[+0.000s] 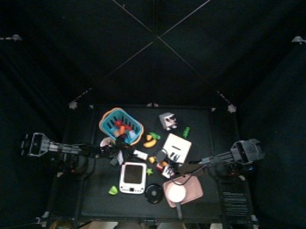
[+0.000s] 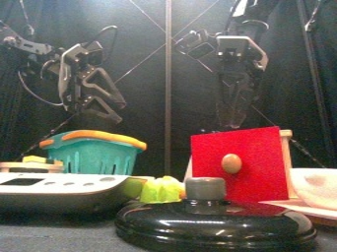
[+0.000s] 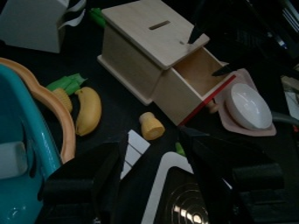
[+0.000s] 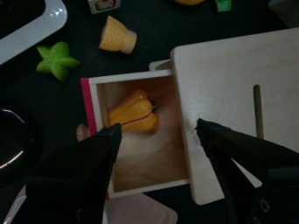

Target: Close drawer

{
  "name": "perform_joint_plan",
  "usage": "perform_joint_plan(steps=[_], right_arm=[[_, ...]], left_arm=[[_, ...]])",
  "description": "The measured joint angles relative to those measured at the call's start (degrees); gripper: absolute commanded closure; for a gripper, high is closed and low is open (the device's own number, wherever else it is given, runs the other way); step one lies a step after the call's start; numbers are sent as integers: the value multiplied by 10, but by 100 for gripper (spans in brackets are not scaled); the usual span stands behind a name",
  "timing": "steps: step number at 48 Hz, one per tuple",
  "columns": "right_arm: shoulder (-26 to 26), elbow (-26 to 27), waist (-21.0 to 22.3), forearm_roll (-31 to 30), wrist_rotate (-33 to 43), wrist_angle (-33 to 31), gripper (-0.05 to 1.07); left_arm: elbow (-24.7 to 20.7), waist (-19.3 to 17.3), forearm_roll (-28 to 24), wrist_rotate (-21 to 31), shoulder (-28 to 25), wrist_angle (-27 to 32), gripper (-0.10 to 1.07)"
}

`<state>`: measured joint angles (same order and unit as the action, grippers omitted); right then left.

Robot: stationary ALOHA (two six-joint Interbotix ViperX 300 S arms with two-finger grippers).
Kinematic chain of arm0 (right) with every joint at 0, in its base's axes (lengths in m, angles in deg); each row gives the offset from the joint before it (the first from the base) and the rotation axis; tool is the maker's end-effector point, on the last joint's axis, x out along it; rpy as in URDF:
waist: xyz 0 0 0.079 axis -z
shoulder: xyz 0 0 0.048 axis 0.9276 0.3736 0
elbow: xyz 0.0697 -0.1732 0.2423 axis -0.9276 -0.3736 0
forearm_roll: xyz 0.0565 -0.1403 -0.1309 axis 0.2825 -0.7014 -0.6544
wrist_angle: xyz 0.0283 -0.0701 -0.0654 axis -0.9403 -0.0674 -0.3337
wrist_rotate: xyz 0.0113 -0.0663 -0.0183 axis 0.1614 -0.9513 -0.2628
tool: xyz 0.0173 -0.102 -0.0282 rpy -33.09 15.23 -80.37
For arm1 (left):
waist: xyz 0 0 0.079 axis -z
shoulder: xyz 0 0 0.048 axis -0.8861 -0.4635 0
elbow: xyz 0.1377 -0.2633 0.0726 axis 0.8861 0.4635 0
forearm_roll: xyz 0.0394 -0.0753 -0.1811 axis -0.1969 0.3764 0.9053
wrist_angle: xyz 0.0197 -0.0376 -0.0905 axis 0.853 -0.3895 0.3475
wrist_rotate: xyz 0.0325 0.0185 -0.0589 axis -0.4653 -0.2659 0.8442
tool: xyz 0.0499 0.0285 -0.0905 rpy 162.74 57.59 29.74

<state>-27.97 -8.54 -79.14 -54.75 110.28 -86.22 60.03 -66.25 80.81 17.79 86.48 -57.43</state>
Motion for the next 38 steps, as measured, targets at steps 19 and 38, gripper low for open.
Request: perform_joint_plan(steps=[19, 38], right_arm=[[-76, -36, 20, -1, 1, -1, 4], [-208, -149, 91, -31, 0, 79, 30]], left_arm=[[-5, 3, -1, 0, -11, 0, 11], [-38, 43, 53, 4, -46, -44, 39]])
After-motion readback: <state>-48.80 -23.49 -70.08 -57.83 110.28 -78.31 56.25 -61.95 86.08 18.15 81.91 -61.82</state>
